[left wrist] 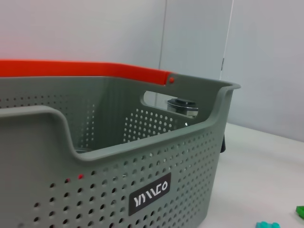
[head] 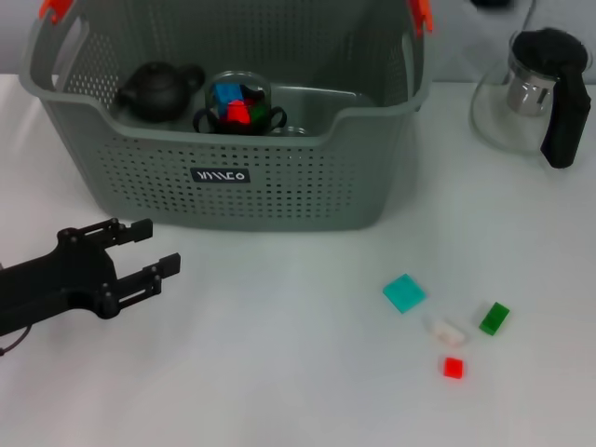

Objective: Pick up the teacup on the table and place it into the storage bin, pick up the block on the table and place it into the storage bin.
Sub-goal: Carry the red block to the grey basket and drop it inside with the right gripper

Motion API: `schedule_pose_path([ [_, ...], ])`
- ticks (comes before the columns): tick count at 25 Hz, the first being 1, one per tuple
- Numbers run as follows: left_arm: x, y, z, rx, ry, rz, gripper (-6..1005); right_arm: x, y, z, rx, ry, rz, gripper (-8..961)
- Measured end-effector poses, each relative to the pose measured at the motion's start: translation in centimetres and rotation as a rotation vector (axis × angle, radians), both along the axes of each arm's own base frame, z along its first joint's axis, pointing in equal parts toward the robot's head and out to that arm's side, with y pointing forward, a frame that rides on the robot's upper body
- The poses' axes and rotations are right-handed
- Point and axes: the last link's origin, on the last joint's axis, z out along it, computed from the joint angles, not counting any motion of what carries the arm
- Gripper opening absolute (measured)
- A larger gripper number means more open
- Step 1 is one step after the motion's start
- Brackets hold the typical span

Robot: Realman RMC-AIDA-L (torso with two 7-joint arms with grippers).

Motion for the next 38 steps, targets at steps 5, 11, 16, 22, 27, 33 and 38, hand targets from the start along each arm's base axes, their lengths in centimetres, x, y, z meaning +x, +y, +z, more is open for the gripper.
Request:
schedule_pose_path([
  [5,-0.2,-0.3,0.0,0.001,-0.003,0.008,613,-4.7,3.4,-0.3,0.061,-0.116,-0.103,183],
  [11,-0.2,-0.3,-0.1,0.001,-0.005,0.010,613,-9.3,7.3,-2.5,0.191,-0.340,-0.257,183],
  [16,-0.3,-0.4,-0.1,0.002,-0.004,0.014,613,-11.5,8.1,-6.4,0.292,-0.541,-0.248,182],
  [22,-0.3,-0.5,-0.1,0.002,-0.009,0.019,613,-10.9,9.1,-11.8,0.347,-0.741,-0.252,182],
  [27,-0.3,-0.5,-0.4,-0.004,-0.019,0.020,613,-9.8,9.6,-14.7,0.363,-0.813,-0.251,183],
  [33,-0.4,-0.5,-0.5,-0.003,-0.015,0.028,613,-8.5,10.0,-16.0,0.383,-0.840,-0.266,182],
  [38,-0.4,-0.5,-0.6,-0.002,-0.013,0.029,614,-7.6,10.1,-16.6,0.391,-0.845,-0.279,182],
])
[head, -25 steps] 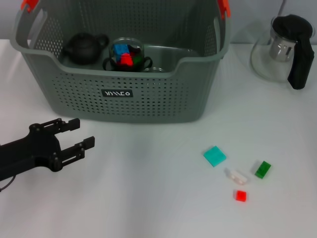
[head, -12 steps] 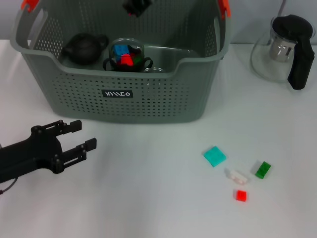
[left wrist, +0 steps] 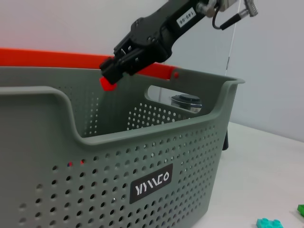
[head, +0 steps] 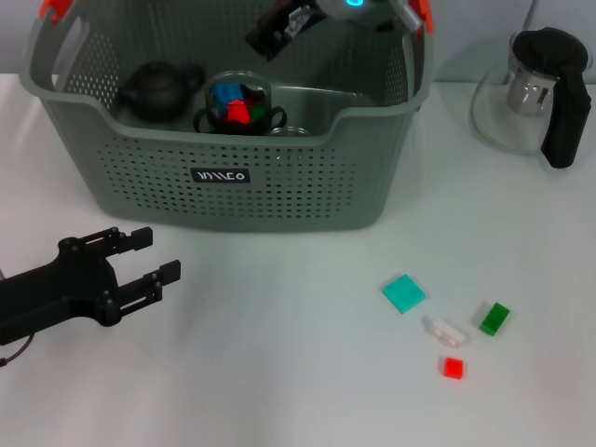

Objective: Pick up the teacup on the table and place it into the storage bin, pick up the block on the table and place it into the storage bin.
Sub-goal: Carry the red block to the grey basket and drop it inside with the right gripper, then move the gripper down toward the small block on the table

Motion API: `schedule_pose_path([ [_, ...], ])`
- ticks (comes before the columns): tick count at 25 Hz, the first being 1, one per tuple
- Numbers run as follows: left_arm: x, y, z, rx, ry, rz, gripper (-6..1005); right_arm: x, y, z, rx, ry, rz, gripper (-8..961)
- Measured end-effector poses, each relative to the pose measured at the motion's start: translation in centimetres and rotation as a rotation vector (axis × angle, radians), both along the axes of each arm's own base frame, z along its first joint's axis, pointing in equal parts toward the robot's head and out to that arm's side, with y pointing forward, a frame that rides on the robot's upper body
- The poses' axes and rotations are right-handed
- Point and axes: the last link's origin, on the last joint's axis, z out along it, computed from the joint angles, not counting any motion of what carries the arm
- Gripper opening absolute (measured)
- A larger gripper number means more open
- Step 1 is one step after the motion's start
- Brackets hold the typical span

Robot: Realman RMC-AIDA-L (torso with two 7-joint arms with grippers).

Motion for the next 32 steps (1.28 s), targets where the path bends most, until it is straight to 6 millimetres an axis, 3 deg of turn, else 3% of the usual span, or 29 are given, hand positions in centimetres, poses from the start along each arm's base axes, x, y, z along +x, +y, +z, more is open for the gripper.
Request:
schedule_pose_path([
  [14,0.0,0.0,0.0,-0.001,0.003,-0.002,614,0.6,-0.2,-1.7,0.022,0.014,0.035,183],
  [26,-0.2,0.0,0.1,0.004,0.010,0.009,613,0.0,-0.2,-1.7,0.030,0.011,0.061,197],
  [32,-0.3,-0.1,0.1,0.006,0.011,0.013,614,-0.8,-0.5,-0.9,0.030,0.054,0.092,464],
])
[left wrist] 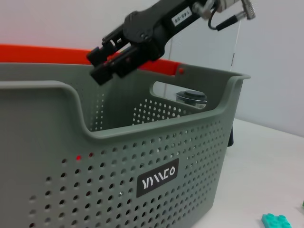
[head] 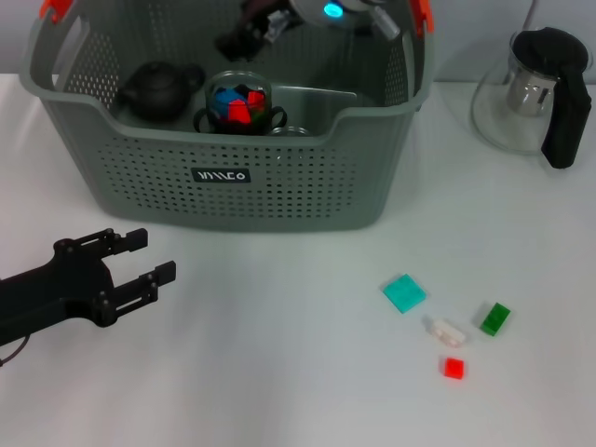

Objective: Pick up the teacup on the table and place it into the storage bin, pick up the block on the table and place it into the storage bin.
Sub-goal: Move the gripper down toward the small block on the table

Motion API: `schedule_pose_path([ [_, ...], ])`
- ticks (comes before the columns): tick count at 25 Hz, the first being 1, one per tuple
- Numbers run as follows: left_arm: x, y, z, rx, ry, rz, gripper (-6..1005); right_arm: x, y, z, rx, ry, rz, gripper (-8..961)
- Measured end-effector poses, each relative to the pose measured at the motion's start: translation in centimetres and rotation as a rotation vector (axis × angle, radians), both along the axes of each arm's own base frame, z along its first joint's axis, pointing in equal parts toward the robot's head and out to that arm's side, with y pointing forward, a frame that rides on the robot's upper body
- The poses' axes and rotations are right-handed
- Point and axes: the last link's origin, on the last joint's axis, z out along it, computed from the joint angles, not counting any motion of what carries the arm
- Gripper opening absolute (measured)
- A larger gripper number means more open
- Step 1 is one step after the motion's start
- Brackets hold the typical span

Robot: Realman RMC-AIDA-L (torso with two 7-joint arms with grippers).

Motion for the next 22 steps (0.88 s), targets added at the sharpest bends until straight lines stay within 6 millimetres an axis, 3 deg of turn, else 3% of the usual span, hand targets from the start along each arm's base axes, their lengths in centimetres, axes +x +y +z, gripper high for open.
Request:
schedule_pose_path([
  [4,0.0,0.0,-0.1,-0.002,-0.004,0.001,614,-1.3,-2.0,3.5,-0.027,0.182,0.057,566],
  [8,0.0,0.0,-0.1,-0.002,-0.005,0.003,613,-0.4,-5.5,8.7,-0.046,0.353,0.149,566],
  [11,0.1,0.0,-0.1,-0.003,-0.006,0.002,613,2.1,-8.0,12.2,-0.071,0.470,0.194,567],
  [14,0.1,0.1,-0.1,-0.003,-0.004,-0.003,613,5.8,-10.2,14.8,-0.126,0.610,0.223,567],
  [18,0.2,0.2,-0.1,-0.005,-0.005,-0.005,614,10.9,-12.6,15.8,-0.225,0.669,0.231,565],
  [22,0.2,0.2,-0.1,-0.003,-0.004,-0.003,614,14.9,-15.0,17.1,-0.359,0.596,0.200,564],
])
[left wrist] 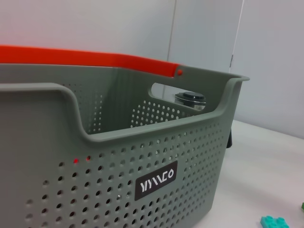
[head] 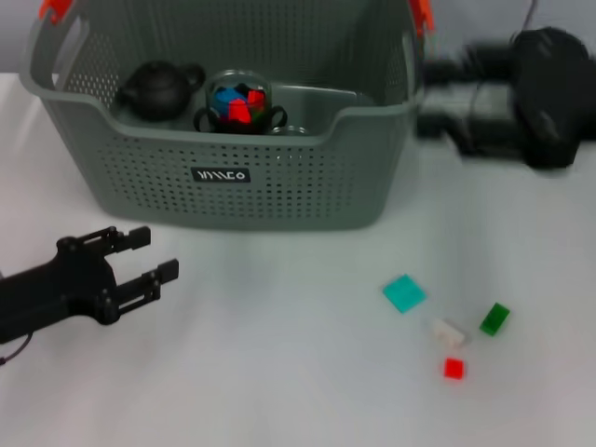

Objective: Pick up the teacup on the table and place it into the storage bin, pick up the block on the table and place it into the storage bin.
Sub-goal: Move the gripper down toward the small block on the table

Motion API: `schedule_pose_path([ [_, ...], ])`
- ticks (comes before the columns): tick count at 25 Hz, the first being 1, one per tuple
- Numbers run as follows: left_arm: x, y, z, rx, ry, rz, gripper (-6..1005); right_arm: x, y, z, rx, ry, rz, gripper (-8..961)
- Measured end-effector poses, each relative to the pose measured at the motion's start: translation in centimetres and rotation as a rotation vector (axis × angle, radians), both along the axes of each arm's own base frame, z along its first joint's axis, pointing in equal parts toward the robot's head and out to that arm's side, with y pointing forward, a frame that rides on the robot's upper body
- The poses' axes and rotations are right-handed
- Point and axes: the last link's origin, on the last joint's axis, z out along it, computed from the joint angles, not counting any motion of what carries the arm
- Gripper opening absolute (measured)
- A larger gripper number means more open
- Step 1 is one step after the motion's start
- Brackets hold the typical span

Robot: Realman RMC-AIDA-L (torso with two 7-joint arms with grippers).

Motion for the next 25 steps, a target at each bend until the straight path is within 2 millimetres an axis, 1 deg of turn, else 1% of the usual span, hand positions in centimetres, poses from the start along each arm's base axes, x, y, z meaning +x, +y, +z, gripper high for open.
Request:
schedule_pose_path([
  [2,0.0,0.0,0.0,0.001,0.001,0.001,614,0.9,-0.8,0.6,-0.053,-0.071,-0.011,564],
  [5,-0.1,-0.1,0.1,0.003,0.003,0.002,613,1.8,-1.4,1.4,-0.121,-0.252,-0.059,563],
  [8,-0.1,-0.1,0.1,0.002,0.004,0.002,613,1.6,-1.1,1.4,-0.142,-0.411,-0.109,563],
  [10,-0.1,0.0,0.1,0.002,0.004,0.001,613,1.2,-0.6,0.9,-0.154,-0.507,-0.135,564],
  [12,-0.1,0.0,0.1,0.001,0.003,0.001,613,0.8,-0.1,-0.1,-0.177,-0.621,-0.148,565],
  [15,0.0,0.0,0.1,0.001,0.002,0.001,613,0.2,0.2,-2.3,-0.216,-0.799,-0.138,565],
  [17,-0.1,-0.1,0.1,0.001,0.002,0.002,614,-0.4,0.2,-4.0,-0.231,-0.882,-0.108,566],
  [21,-0.1,-0.2,0.0,0.003,0.002,0.002,614,-1.3,-0.1,-6.9,-0.251,-0.977,-0.045,566],
  [25,-0.1,-0.2,0.0,0.004,0.002,0.003,613,-1.0,-0.2,-8.5,-0.266,-1.044,-0.059,565],
])
